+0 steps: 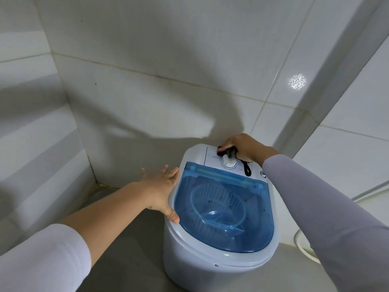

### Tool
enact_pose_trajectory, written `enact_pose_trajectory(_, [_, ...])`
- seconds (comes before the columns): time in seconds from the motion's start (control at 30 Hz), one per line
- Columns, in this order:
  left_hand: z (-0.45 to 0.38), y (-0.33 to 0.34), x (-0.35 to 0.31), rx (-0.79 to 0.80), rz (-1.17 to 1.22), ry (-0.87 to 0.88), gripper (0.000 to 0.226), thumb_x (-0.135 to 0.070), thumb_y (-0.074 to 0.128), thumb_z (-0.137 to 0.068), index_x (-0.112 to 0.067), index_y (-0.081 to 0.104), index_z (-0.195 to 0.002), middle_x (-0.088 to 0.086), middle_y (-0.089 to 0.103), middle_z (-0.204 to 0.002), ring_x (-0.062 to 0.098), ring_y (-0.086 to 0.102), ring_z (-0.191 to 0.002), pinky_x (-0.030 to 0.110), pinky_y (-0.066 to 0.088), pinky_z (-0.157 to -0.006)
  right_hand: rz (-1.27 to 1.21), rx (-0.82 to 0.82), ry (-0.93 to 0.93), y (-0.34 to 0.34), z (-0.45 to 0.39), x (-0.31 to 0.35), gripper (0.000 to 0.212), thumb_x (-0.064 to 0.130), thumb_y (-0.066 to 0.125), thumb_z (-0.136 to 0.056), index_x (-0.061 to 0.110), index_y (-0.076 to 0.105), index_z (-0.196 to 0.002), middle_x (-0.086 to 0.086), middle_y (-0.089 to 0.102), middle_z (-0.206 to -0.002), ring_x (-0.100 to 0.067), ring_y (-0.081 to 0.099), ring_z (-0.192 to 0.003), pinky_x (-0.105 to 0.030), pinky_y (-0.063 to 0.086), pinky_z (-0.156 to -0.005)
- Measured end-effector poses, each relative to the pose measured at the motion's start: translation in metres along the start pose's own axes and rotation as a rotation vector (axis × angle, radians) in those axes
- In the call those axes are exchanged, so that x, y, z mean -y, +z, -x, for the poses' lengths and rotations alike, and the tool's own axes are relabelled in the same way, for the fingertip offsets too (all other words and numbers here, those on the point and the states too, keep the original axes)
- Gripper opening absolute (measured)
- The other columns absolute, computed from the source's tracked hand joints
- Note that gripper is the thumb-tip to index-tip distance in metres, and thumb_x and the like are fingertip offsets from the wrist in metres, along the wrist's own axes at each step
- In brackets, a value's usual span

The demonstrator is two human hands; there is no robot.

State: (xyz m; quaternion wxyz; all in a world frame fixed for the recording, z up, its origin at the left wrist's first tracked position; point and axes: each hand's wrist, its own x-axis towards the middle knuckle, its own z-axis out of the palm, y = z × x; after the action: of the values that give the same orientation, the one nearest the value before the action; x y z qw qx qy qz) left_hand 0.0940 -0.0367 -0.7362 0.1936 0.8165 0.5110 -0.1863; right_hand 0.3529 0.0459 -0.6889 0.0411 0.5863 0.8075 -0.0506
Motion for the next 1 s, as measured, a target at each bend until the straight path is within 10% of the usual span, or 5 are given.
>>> enact_pose_trajectory(1.0, [-0.007,0.004,0.007,-0.065,-0.03,0.054,0.14,-0.072,0.071,-0.058,-0.014,-0.017,-0.15,-0.003,-0.015,-0.161,0.021,-0.015,-0.148,0.068,0.005,-0.113,-0.041,0.002,0.381,0.021,0.068,0.037,0.044,-0.002,0.045,-0.085,0.019,0.064,-0.119,-0.007,0.064,-0.124,-0.027,0.055,-0.113,-0.026,0.044,-0.089])
